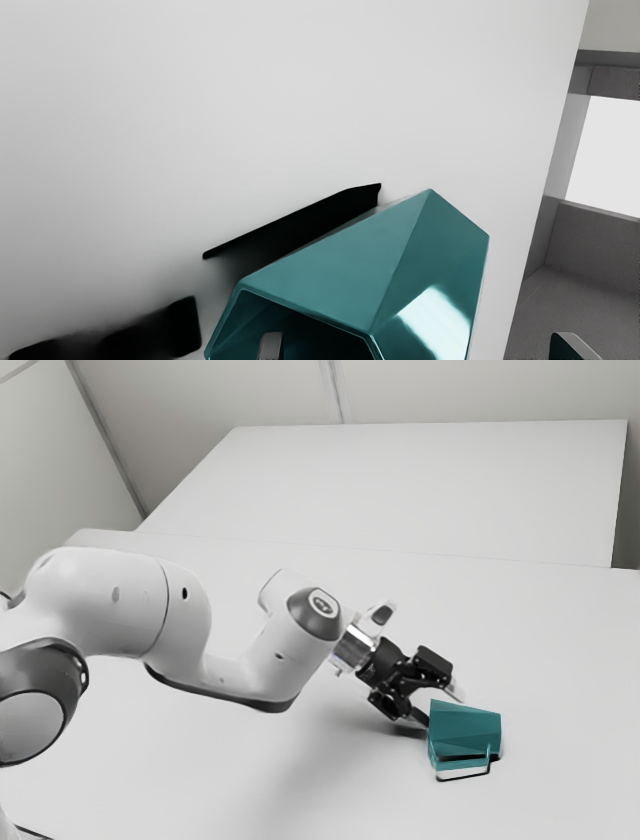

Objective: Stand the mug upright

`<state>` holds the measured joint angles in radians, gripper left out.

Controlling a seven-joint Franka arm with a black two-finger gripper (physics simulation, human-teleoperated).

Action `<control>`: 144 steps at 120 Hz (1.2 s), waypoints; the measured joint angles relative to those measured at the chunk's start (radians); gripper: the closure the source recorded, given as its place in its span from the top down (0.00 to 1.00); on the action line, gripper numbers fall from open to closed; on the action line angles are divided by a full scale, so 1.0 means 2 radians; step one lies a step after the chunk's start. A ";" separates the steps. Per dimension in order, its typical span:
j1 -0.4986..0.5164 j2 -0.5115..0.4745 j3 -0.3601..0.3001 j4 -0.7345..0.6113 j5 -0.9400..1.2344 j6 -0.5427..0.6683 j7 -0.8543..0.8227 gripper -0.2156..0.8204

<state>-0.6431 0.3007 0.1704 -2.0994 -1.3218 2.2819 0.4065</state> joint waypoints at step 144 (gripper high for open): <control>-0.045 0.012 0.000 0.055 -0.009 0.015 0.013 0.04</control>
<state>-0.7330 0.3256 0.1702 -1.9885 -1.3397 2.3123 0.4324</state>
